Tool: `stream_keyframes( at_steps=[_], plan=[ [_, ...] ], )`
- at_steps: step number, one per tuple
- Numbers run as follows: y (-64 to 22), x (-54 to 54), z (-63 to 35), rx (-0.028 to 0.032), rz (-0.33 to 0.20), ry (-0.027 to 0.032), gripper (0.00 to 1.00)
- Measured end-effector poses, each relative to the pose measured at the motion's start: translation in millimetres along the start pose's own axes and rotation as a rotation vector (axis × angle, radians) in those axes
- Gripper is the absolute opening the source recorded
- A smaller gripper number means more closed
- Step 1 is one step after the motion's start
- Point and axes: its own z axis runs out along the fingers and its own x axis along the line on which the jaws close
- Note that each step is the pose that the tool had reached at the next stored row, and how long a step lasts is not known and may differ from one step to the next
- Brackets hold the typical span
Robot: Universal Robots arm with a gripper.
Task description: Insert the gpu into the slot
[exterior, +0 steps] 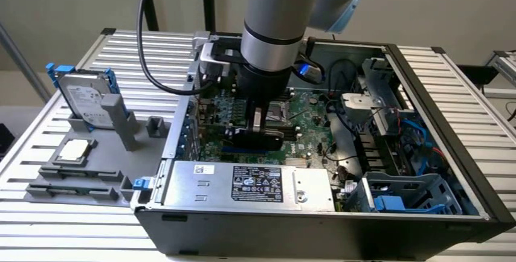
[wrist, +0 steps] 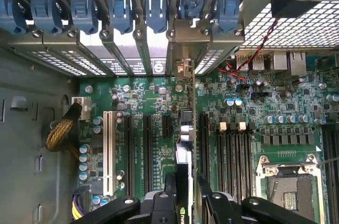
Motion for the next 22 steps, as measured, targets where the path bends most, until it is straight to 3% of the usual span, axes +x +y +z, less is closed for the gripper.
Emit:
stream_keyframes(
  at_steps=[13, 22],
  plan=[
    [1.0, 0.2, 2.9, -0.0047, -0.006, 0.0007, 0.26],
    [0.1, -0.1, -1.6, -0.0183, -0.005, 0.0011, 0.26]
  ],
)
